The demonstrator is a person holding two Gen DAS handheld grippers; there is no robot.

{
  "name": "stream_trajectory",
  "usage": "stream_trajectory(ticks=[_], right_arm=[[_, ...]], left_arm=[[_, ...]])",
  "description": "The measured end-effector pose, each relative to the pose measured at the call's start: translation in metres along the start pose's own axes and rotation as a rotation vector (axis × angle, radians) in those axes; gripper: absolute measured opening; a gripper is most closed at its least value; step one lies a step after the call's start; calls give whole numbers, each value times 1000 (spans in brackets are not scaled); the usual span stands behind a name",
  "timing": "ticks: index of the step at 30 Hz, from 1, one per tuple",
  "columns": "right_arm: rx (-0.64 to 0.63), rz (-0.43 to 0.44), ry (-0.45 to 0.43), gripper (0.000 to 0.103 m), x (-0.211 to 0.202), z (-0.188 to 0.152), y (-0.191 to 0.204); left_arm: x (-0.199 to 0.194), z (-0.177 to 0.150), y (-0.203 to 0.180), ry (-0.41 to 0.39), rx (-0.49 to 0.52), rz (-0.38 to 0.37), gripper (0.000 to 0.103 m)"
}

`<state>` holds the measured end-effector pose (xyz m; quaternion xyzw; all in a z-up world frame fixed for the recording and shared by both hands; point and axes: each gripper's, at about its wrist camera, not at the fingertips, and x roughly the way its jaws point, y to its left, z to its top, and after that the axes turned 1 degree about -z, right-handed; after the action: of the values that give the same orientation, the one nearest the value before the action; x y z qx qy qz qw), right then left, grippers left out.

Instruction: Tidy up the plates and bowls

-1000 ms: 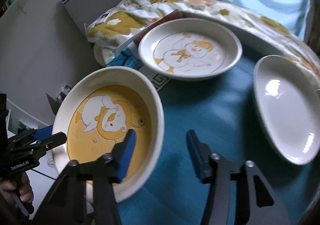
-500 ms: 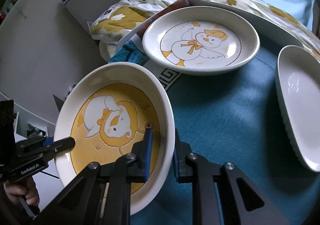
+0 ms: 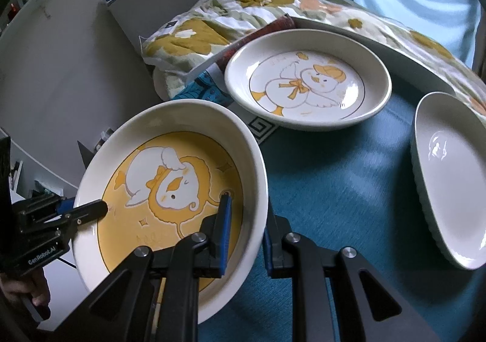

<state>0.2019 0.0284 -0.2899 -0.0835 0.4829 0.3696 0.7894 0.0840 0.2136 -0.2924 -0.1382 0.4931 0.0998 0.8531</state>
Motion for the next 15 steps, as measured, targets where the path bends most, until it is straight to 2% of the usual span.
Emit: stream_trajectory(ticks=[8, 15], right_arm=[[25, -19, -66, 17, -26, -7, 1], [124, -89, -128, 17, -86, -27, -7]], left_arm=[[-22, 3, -11, -51, 58, -2, 19], [-58, 21, -55, -93, 180, -75, 19]])
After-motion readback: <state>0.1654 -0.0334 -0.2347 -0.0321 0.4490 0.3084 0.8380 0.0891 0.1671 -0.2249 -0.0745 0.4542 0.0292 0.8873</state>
